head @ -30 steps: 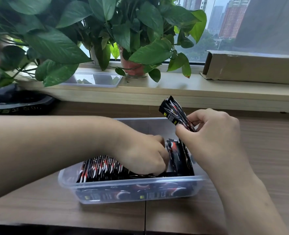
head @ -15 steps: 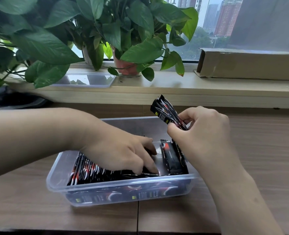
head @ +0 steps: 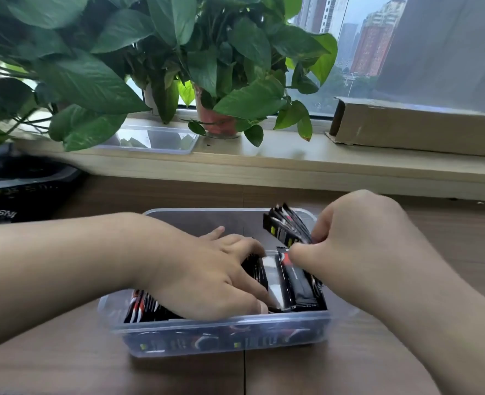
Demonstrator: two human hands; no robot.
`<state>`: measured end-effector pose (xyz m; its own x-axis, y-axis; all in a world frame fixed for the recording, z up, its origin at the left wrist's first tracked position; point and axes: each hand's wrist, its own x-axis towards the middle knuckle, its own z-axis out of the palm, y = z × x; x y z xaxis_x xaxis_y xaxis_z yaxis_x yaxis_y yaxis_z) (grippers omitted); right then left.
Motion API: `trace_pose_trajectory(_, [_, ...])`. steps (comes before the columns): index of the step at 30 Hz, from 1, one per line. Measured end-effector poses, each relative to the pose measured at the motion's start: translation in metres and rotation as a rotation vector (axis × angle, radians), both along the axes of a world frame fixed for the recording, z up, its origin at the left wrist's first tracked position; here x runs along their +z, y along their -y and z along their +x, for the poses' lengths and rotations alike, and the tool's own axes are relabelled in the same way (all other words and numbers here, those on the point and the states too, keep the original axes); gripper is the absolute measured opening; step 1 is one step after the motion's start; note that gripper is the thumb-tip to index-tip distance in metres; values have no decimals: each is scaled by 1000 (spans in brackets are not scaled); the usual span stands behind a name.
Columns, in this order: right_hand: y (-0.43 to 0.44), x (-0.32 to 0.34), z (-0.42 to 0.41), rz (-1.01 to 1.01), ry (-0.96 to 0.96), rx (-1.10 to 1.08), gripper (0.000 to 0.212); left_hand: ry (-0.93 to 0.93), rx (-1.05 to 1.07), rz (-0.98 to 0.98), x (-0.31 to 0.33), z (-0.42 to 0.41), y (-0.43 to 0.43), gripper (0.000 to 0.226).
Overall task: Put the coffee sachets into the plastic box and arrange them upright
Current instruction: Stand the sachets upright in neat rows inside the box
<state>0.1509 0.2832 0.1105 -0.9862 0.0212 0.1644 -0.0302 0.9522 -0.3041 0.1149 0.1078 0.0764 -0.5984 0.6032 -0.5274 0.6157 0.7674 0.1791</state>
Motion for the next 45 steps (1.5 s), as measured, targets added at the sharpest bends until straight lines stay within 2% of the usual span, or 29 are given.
trace_pose_trajectory(3, [12,-5,-3,157,55,67,39,-6,36,25,-2,1,-1,40])
trace_pose_trajectory(8, [25,-14,-16,323,179,166,37,-14,56,78,-2,4,-2,37])
trace_pose_trajectory(12, [31,-21,-28,255,352,208,34,-30,37,102,-1,2,1,35])
trace_pose_trajectory(16, [25,-22,-34,160,464,233,45,-97,-91,152,-4,-4,14,42])
trace_pose_trajectory(18, [22,-19,-35,134,524,236,51,-164,-110,252,-10,-8,20,41])
trace_pose_trajectory(22, [20,-13,-40,87,608,218,46,-302,-138,397,-13,-17,24,28])
trace_pose_trajectory(27, [19,-10,-42,-3,648,194,46,-319,-86,378,-10,-22,23,39])
trace_pose_trajectory(31, [20,-10,-45,76,647,217,37,-342,-66,360,-12,-24,24,40])
trace_pose_trajectory(35, [22,-6,-47,156,558,231,28,-284,-76,442,-10,-22,24,44])
trace_pose_trajectory(39, [21,-5,-46,93,564,220,34,-304,-123,383,-12,-23,24,39])
trace_pose_trajectory(42, [22,-5,-43,156,595,205,37,-306,-144,361,-14,-22,24,36])
trace_pose_trajectory(45, [25,-6,-43,196,586,205,30,-316,-164,321,-14,-22,22,39])
